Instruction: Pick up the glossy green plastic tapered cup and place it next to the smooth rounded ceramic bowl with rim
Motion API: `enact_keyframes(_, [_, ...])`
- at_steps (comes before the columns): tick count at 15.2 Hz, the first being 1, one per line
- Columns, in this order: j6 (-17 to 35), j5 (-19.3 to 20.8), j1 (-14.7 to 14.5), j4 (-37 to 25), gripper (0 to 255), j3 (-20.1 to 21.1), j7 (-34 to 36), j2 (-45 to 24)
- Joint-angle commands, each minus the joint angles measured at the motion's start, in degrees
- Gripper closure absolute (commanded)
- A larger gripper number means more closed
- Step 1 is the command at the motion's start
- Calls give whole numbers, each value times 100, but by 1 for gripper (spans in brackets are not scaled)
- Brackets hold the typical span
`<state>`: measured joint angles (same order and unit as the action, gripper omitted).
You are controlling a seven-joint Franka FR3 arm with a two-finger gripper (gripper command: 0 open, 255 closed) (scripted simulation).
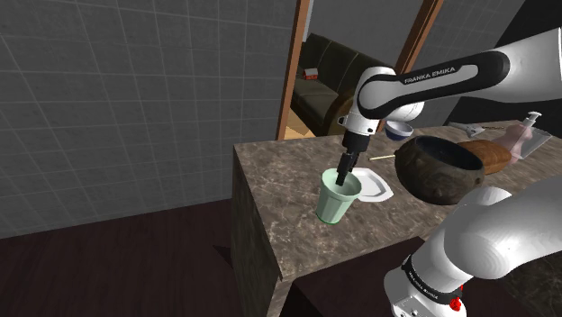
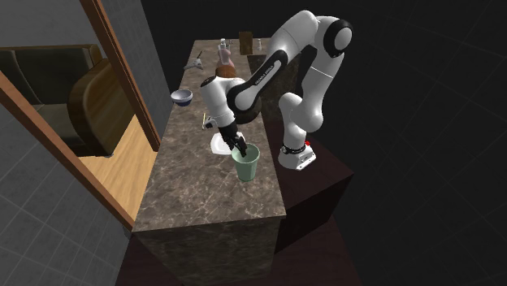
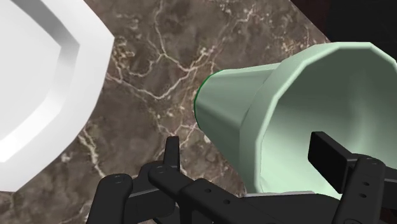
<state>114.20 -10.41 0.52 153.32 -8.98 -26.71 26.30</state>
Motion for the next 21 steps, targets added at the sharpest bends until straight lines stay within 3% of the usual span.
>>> enact_keyframes(1, [7,-1,0,8,0,1,-1,1])
enact_keyframes(3, [7,-1,0,8,0,1,-1,1])
enact_keyframes(4, [8,-1,0,8,255,1,-1,1])
enact_keyframes(13, [7,-1,-1,8,255,0,-1,1])
enact_keyframes(21, [-698,71,29,-382,255,35,173,337])
